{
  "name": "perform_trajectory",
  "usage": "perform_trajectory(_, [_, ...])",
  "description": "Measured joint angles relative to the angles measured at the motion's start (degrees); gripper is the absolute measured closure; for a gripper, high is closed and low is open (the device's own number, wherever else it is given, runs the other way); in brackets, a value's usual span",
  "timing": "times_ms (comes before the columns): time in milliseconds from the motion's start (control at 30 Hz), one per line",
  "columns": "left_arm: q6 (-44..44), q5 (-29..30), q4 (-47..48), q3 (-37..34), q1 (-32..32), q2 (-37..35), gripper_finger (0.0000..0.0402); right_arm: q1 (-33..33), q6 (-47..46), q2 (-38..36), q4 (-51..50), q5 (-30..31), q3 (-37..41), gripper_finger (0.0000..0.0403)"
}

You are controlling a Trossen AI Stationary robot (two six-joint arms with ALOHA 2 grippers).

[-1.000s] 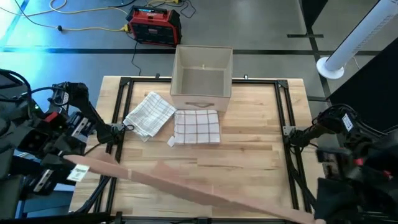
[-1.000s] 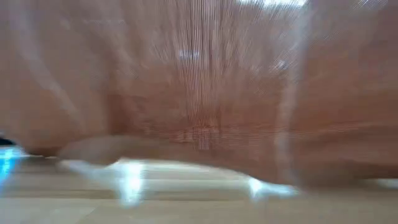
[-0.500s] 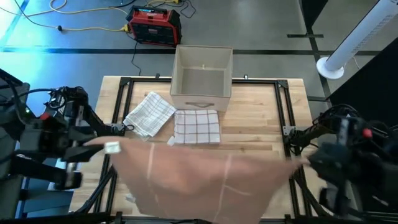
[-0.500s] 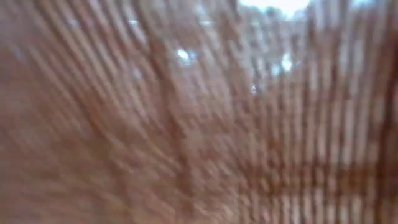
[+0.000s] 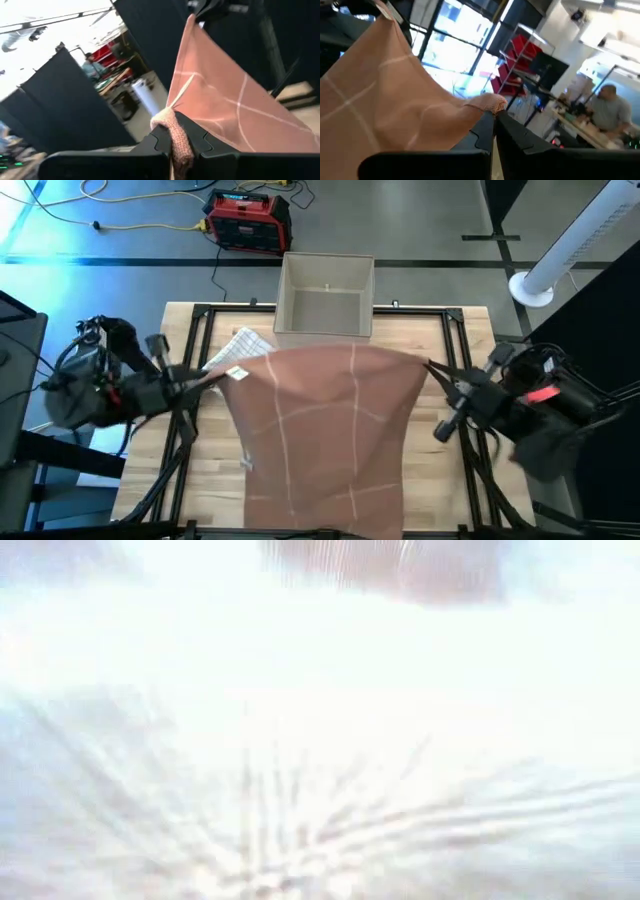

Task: Fold towel
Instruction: Fold the brown towel

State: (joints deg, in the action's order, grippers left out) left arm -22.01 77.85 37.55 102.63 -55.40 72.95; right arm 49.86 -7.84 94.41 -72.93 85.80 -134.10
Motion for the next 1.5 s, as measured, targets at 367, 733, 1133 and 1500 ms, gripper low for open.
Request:
perform_trajectory(367, [16.4, -25.5, 15.7, -1.0, 15.4, -4.3, 0.0402, -7.1, -21.5, -0.5, -17.0, -14.0, 3.6, 0.0403])
perform_trajectory(733, [6.9, -40.3, 9.9, -3.2, 28.5, -4.5, 0.0402, -13.4, -23.2, -0.8, -17.1, -26.3, 11.6, 0.0403])
perform_trajectory(1133, [14.5, -70.1, -20.0, -3.1, 27.1, -4.7, 0.0402, -7.9, -20.2, -0.9, -8.6, -25.8, 9.0, 0.0403])
perform_trajectory(1500, [10.5, -66.9, -19.7, -2.2, 14.6, -4.6, 0.0402, 1.7, 23.2, -1.1, 39.2, -28.1, 3.1, 0.0403])
